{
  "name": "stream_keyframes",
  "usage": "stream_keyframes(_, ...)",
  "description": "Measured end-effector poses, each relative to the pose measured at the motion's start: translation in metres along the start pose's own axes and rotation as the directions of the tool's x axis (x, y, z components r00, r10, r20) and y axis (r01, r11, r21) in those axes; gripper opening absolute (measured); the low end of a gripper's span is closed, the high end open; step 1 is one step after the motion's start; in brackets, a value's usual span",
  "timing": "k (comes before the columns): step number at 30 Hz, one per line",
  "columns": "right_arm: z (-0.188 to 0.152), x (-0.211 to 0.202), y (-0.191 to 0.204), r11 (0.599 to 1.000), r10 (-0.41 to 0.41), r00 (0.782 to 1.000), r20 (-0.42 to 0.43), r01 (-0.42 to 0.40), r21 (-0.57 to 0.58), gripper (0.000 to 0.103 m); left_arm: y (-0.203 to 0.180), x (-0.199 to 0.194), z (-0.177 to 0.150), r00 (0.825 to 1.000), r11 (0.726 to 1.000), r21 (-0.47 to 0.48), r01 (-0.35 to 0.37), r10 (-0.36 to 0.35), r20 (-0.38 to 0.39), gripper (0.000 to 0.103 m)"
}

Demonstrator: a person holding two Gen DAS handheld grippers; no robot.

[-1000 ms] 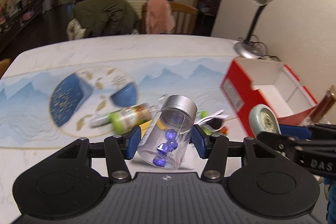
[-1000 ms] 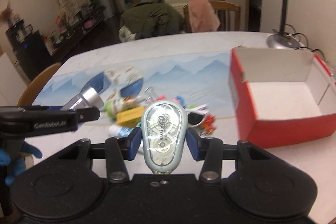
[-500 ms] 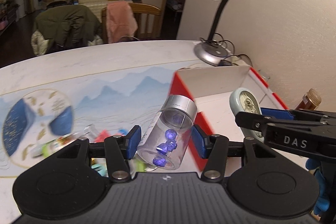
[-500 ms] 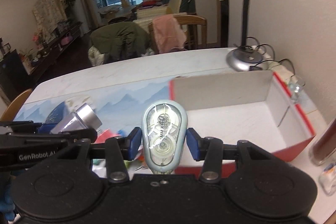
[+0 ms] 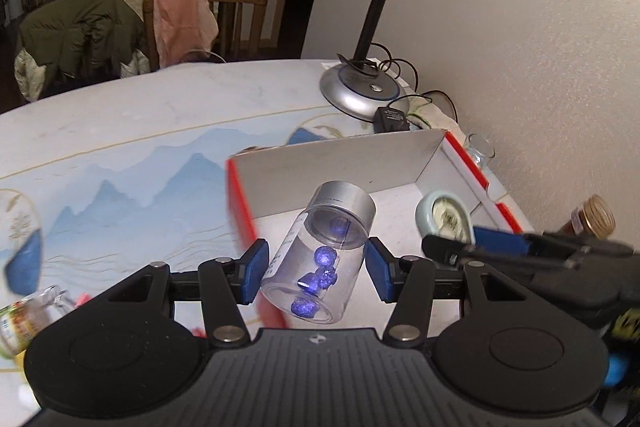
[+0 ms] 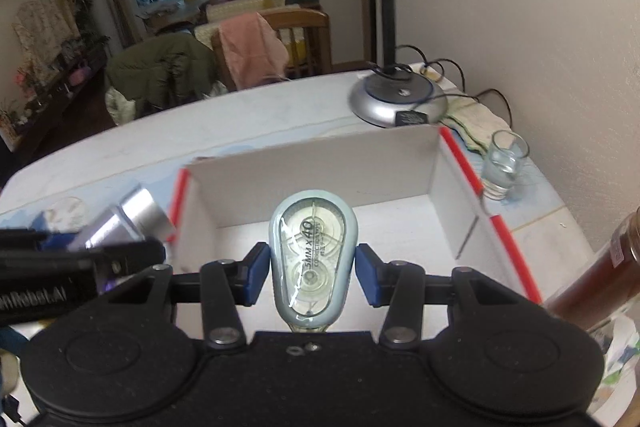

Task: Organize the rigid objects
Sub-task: 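Carry the jar with the left gripper into the shoebox while the right gripper carries the tape roller in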

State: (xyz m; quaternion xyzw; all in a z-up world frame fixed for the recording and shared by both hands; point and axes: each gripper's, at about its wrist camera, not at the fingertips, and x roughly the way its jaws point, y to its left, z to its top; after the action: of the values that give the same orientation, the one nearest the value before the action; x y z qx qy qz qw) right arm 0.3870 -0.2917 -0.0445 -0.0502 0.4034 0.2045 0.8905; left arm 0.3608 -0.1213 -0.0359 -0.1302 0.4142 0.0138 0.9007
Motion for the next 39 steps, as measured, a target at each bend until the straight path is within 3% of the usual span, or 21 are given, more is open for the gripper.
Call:
stream_keyframes(9, -0.013, 0.05, -0.027, 0.998, -0.021, 0.993, -0.116, 0.014, -0.062, 0.046, -0.029, 0.074, 0.018, 0.995, 0.999, 0.034, 0.002, 0.002, -0.095, 0.052)
stream_keyframes(18, -0.026, 0.083, -0.029, 0.993, 0.008, 0.97, -0.244, -0.036, -0.113, 0.046, -0.043, 0.135, 0.011, 0.97, 0.993, 0.117, -0.032, 0.06, -0.237, 0.052)
stream_keyframes(31, -0.025, 0.09, -0.025, 0.991, 0.009, 0.936, -0.352, -0.056, -0.124, 0.046, -0.039, 0.174, -0.001, 0.901, 0.991, 0.124, -0.058, 0.105, -0.421, 0.052)
stream_keyframes(39, -0.019, 0.096, -0.029, 0.992, 0.01, 0.93, -0.367, -0.054, -0.112, 0.047, -0.038, 0.174, 0.003, 0.903, 0.99, 0.122, -0.066, 0.111, -0.416, 0.051)
